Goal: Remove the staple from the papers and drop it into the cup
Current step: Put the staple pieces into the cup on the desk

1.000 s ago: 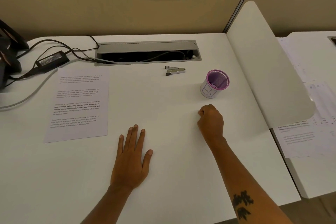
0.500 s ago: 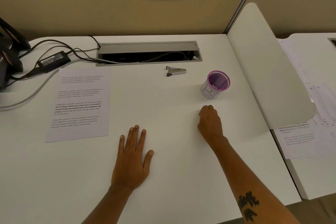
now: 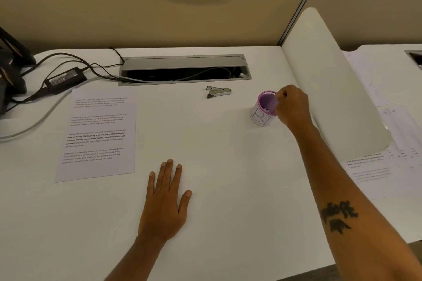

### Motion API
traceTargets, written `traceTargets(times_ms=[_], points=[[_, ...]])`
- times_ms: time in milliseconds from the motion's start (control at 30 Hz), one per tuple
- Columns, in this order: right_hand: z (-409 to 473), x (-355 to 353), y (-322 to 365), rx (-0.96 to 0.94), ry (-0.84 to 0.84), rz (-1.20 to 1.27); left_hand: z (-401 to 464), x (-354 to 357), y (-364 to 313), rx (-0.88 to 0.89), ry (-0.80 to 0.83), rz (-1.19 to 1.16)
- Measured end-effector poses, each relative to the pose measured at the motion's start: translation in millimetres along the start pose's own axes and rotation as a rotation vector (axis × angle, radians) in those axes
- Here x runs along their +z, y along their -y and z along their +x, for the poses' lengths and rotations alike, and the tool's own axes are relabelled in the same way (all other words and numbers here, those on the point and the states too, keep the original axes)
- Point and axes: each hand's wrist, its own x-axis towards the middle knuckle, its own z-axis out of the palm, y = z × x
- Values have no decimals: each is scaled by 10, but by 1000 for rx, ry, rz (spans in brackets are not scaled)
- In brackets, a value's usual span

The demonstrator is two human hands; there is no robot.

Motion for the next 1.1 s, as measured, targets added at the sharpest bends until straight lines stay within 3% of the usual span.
traceTargets(times_ms=[467, 767, 867, 1100], points=[[-22, -7, -67, -73, -110, 35, -10, 25, 16, 9, -10, -25], [-480, -64, -52, -115, -190, 4, -22, 18, 43, 21, 24, -35], [-860, 25, 83, -224, -163, 4, -24, 11, 59, 33, 46, -57], [-1620, 449, 462, -291, 58, 11, -48, -311, 174, 30, 33, -260]])
